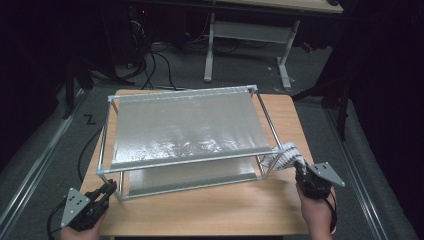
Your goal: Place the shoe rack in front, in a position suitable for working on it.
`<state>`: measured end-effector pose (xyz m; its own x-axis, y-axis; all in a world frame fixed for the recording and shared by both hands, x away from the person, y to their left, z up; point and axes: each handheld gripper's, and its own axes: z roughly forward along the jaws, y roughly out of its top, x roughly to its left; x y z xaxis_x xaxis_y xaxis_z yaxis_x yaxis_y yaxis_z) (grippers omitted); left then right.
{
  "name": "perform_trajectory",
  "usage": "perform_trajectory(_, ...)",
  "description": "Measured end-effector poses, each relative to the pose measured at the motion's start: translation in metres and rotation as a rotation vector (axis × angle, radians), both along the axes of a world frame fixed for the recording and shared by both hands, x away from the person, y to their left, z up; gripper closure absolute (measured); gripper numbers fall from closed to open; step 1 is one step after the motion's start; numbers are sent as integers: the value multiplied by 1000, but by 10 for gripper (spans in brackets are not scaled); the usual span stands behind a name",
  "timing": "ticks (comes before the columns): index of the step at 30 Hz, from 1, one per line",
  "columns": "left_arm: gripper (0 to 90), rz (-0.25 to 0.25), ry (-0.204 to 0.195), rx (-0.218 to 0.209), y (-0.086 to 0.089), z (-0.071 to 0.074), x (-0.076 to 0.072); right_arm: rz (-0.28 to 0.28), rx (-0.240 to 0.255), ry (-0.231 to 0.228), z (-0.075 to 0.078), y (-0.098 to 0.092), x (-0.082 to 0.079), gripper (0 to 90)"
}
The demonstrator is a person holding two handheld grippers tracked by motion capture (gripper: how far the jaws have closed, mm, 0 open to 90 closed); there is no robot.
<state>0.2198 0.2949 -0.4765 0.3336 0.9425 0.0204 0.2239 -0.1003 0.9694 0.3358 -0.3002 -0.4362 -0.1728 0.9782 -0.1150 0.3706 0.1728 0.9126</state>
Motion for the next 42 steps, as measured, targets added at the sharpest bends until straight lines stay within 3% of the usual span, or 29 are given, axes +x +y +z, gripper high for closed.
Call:
perform_trajectory(8,806,0,0,-2,0,0,0,93,27,-139,30,15,-34,773)
perform_trajectory(12,806,0,1,-3,0,0,0,131,11,-143,31,22,-40,774)
perform_trajectory(20,806,-2,0,0,0,0,1,170,-38,-72,11,29,-35,775)
perform_trajectory(26,806,-3,0,2,0,0,2,181,-101,-1,-10,33,-28,776)
perform_trajectory(32,806,-3,0,0,0,0,2,206,-133,78,-28,37,-21,776)
perform_trajectory(33,806,-4,0,1,0,0,2,215,-156,115,-37,40,-17,776)
perform_trajectory(34,806,-4,0,1,0,0,2,215,-156,115,-37,40,-17,776)
perform_trajectory(35,806,-4,0,2,1,0,3,221,-163,153,-45,41,-13,776)
perform_trajectory(37,806,-4,0,1,1,0,3,231,-173,186,-52,41,-10,776)
perform_trajectory(42,806,-3,0,2,1,0,2,241,-185,217,-58,43,-8,776)
